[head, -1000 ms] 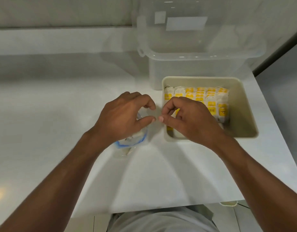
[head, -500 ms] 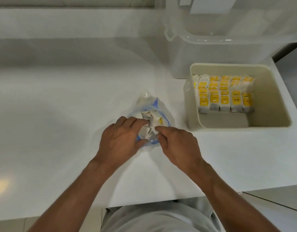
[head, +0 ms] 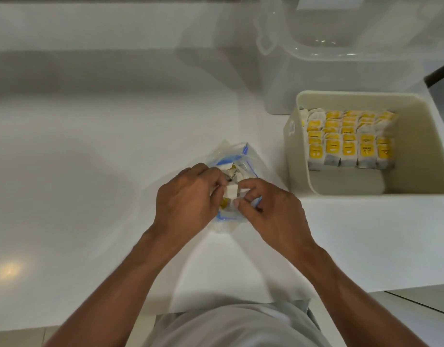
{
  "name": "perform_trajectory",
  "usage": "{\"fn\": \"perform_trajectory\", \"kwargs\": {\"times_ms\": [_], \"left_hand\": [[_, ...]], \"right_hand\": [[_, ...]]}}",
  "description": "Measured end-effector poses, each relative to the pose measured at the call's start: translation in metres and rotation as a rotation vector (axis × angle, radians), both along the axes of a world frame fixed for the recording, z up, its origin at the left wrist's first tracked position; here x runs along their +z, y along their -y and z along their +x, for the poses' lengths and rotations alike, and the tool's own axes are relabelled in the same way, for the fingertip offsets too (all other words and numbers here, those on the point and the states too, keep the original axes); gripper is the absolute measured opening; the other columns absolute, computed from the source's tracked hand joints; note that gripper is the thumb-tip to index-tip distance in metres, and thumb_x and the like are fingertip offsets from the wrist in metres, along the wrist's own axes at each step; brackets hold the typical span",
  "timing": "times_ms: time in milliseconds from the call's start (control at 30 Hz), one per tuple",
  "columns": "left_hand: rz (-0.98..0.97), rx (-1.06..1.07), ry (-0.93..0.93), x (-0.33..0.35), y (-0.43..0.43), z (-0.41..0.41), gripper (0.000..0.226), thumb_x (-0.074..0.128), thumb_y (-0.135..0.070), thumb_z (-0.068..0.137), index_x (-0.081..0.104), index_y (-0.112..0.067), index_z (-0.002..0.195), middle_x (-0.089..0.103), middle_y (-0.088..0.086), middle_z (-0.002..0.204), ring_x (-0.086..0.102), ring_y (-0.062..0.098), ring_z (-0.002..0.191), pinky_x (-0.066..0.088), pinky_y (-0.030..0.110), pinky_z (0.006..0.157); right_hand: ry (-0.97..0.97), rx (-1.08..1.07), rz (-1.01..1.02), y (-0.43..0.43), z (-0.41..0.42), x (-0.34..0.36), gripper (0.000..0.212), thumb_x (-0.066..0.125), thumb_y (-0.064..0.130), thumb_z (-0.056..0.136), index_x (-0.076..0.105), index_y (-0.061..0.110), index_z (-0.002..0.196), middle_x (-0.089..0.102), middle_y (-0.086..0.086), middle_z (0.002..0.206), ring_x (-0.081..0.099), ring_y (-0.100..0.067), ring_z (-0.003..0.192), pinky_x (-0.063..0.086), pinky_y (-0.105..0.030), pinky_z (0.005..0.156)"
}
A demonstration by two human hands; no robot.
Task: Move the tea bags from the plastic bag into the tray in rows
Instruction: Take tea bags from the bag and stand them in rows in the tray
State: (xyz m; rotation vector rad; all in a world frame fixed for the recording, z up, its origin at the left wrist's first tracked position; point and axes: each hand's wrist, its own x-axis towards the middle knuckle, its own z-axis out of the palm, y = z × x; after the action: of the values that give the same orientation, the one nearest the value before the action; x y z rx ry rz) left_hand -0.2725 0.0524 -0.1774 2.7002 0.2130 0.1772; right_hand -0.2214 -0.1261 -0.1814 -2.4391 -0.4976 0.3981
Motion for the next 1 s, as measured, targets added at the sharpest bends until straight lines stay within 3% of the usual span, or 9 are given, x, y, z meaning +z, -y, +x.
{"fn": "perform_trajectory", "kwargs": {"times_ms": [133,267,433,500,567,633,733,867,1000], "left_hand": [[-0.407,0.198,-0.068,0.014,0.002,0.01,0.002,0.068,-0.031,0.091,0.068,-0.032,0.093,0.068,-0.019,0.079,0.064,0.002,0.067,0.052,0.025,0.062],[-0.822,0.268,-0.135,0.022,0.005,0.017,0.003,0.072,-0.024,0.09,0.072,-0.027,0.091,0.073,-0.005,0.079,0.071,0.013,0.072,0.059,0.038,0.076],[-0.923,0.212,-0.187,0.027,0.012,0.016,0.006,0.069,-0.02,0.092,0.074,-0.024,0.091,0.075,-0.002,0.079,0.072,0.019,0.071,0.06,0.044,0.079],[-0.802,0.197,-0.169,0.026,0.011,0.018,0.009,0.066,-0.022,0.094,0.074,-0.027,0.093,0.075,-0.008,0.08,0.072,0.012,0.071,0.059,0.034,0.074],[-0.474,0.173,-0.12,0.022,0.007,0.019,0.01,0.065,-0.025,0.094,0.073,-0.031,0.094,0.072,-0.018,0.08,0.069,0.005,0.069,0.055,0.025,0.066],[-0.164,0.124,-0.09,0.019,0.007,0.022,0.011,0.064,-0.028,0.093,0.07,-0.034,0.099,0.071,-0.018,0.084,0.067,0.01,0.069,0.053,0.027,0.062],[0.001,0.056,-0.158,0.014,0.011,0.027,0.017,0.055,-0.038,0.095,0.065,-0.037,0.109,0.072,-0.014,0.091,0.066,0.015,0.076,0.046,0.025,0.062],[0.049,0.012,-0.229,0.005,0.022,0.032,0.021,0.05,-0.048,0.096,0.06,-0.035,0.108,0.068,-0.016,0.092,0.052,0.008,0.072,0.028,0.019,0.059],[0.127,-0.014,-0.307,-0.004,0.032,0.037,0.024,0.048,-0.05,0.099,0.06,-0.03,0.105,0.052,-0.014,0.086,0.046,0.008,0.076,0.032,0.022,0.068]], "right_hand": [[-0.255,-0.185,0.337,-0.001,0.005,0.012,0.023,0.07,0.037,0.087,0.063,0.036,0.109,0.068,0.018,0.078,0.064,-0.001,0.068,0.047,-0.014,0.061],[-0.373,-0.276,0.469,-0.005,0.007,0.014,0.02,0.072,0.037,0.087,0.065,0.03,0.104,0.07,0.014,0.088,0.069,-0.009,0.083,0.059,-0.038,0.074],[-0.426,-0.307,0.552,-0.007,0.014,0.019,0.01,0.07,0.032,0.09,0.064,0.027,0.095,0.072,0.0,0.084,0.072,-0.015,0.078,0.059,-0.039,0.07],[-0.266,-0.277,0.473,-0.002,0.014,0.02,0.004,0.066,0.031,0.092,0.064,0.028,0.094,0.072,0.005,0.08,0.07,-0.012,0.075,0.057,-0.033,0.068],[-0.022,-0.201,0.319,0.004,0.012,0.02,0.009,0.063,0.031,0.095,0.067,0.026,0.101,0.071,0.01,0.081,0.068,-0.007,0.073,0.054,-0.025,0.067],[0.149,-0.158,0.246,0.009,0.011,0.021,0.014,0.063,0.027,0.095,0.071,0.022,0.107,0.072,0.008,0.087,0.068,-0.008,0.073,0.055,-0.025,0.068],[0.283,-0.138,0.209,0.013,0.011,0.022,0.013,0.067,0.022,0.093,0.073,0.021,0.104,0.07,0.004,0.09,0.067,-0.012,0.067,0.054,-0.026,0.064],[0.305,-0.13,0.105,0.014,0.011,0.026,0.024,0.07,0.024,0.09,0.07,0.022,0.114,0.072,0.009,0.082,0.065,-0.011,0.065,0.044,-0.014,0.062],[0.134,-0.181,0.156,0.015,0.012,0.034,0.024,0.066,0.026,0.092,0.061,0.028,0.115,0.066,0.017,0.075,0.064,-0.003,0.065,0.046,-0.015,0.06]]}}
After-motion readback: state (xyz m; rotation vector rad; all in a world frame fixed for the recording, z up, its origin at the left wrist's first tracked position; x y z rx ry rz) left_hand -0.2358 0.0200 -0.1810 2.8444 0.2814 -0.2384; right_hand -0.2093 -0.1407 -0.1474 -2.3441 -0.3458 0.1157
